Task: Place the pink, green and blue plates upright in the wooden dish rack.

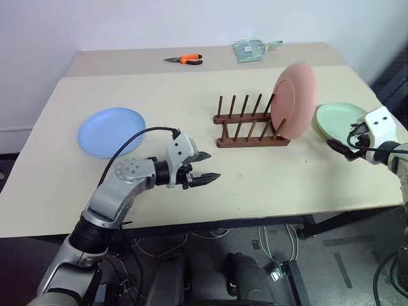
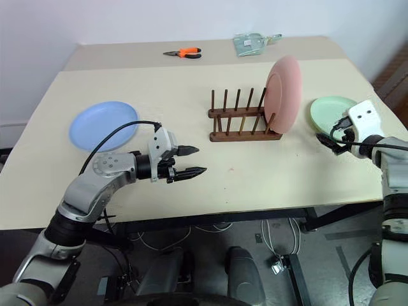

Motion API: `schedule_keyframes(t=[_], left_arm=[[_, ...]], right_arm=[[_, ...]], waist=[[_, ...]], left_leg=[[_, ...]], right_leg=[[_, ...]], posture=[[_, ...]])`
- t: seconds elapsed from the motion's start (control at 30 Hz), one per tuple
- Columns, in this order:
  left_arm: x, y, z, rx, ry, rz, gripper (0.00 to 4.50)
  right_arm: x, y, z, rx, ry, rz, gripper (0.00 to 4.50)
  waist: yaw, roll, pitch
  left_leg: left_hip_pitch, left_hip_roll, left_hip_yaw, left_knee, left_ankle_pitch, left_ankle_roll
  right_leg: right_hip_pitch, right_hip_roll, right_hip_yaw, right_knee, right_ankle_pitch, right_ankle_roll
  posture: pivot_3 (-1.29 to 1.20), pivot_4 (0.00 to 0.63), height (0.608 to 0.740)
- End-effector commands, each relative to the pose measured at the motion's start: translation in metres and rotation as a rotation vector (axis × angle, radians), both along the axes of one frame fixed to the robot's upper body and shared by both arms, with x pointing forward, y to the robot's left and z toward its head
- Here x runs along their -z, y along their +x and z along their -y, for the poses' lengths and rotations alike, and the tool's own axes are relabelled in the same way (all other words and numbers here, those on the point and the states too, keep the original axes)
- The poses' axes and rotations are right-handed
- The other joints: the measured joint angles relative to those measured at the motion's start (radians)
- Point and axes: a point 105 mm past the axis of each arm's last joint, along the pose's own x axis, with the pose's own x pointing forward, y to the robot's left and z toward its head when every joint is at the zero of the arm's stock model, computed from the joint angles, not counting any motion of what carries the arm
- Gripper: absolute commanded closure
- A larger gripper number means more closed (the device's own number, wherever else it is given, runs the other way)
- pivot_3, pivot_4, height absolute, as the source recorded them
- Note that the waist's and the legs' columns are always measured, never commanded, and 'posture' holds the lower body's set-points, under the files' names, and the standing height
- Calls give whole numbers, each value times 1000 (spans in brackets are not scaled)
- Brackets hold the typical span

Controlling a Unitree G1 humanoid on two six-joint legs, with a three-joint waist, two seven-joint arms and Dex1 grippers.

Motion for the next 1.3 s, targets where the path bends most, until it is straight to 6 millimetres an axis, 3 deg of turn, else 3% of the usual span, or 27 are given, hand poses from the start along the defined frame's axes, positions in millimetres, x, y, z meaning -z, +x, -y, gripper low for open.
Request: schedule_keyframes(t=[0.03, 0.13, 0.2, 0.27, 0.47, 0.63, 0.77, 0.8, 0.93, 1.03, 1.1, 1.17, 1.23, 1.3], left_arm=[[-8, -1, 2, 20, -8, 41, 1340], [-7, -2, 1, 15, -4, 41, 1340], [-6, -2, 0, 8, -4, 41, 1340], [-6, -4, -1, 2, -5, 39, 1340], [-3, -7, -2, -13, -7, 32, 1340], [-4, -6, -4, -17, -3, 34, 1340], [-4, -4, -8, -28, 6, 40, 1340], [-4, -3, -10, -31, 8, 40, 1340], [-3, -1, -12, -37, 9, 38, 1340], [-4, 1, -15, -45, 5, 36, 1340], [-7, 3, -18, -51, -6, 39, 1340], [-10, 5, -21, -55, -20, 51, 1340], [-12, 7, -23, -60, -25, 57, 1340], [-13, 7, -25, -63, -25, 60, 1340]], right_arm=[[1, 10, 5, 17, -74, -15, 80], [9, 17, 9, 52, -124, -52, 80], [12, 20, 9, 70, -133, -63, 600], [16, 20, 10, 76, -159, -84, 1388], [15, 23, 13, 110, -198, -55, 4391], [-9, 26, 15, 90, -310, 68, 4467], [-78, 30, -3, -11, -288, 339, 4467], [-108, 28, -13, -36, -230, 446, 4467], [-184, 4, -56, -204, -9, 698, 4467], [-219, -30, -105, -467, 246, 734, 4467], [-224, -62, -147, -747, 458, 630, 4467], [-223, -86, -177, -941, 634, 516, 4467], [-218, -89, -192, -989, 748, 445, 4467], [-203, -75, -201, -942, 823, 367, 4467]], waist=[[1, 0, 0], [2, 0, 0], [5, 0, 0], [5, 0, 0], [4, 0, 0], [4, 0, 0], [3, 2, 1], [3, 3, 2], [5, 4, 2], [9, 3, 2], [15, 3, 2], [20, 3, 1], [20, 2, 1], [21, 2, 1]], left_leg=[[0, 0, 0, 0, 0, -1], [0, 1, 0, 0, 3, -6], [0, 1, 1, 0, 3, -6], [0, 1, 1, 0, 3, -6], [0, 1, 0, 0, 3, -6], [0, 1, 0, 0, 4, -6], [0, 0, 1, 0, 4, -6], [0, 0, 1, 0, 4, -6], [0, 1, 0, 0, 4, -6], [-1, 2, -2, 0, 3, -6], [-1, 2, -4, 0, 0, -1], [-1, 3, -5, 0, 0, -1], [-1, 2, -5, 0, 0, 0], [0, 2, -5, 0, 0, -1]], right_leg=[[0, 0, 0, 0, 0, 0], [0, 1, 0, -1, 0, 0], [0, 1, 0, -1, 0, 0], [0, 0, 0, -1, 0, 0], [0, -1, 0, -1, 0, 0], [0, -1, 0, -1, 0, 0], [0, -1, 0, -1, 0, 0], [0, -1, 0, -1, 0, 0], [0, 0, 0, -1, 0, 0], [0, -1, 0, 0, 0, 0], [0, -2, -1, 0, 0, 0], [1, -3, -1, 0, 0, 0], [1, -4, -1, 0, 1, -1], [1, -6, -2, 0, 1, -2]], posture=[[0, 150, 740], [0, 150, 740], [0, 150, 740], [0, 150, 740], [0, 150, 740], [0, 150, 740], [0, 150, 740], [0, 150, 740], [0, 150, 740], [0, 150, 740], [0, 150, 740], [0, 150, 740], [0, 150, 740], [0, 150, 740]])
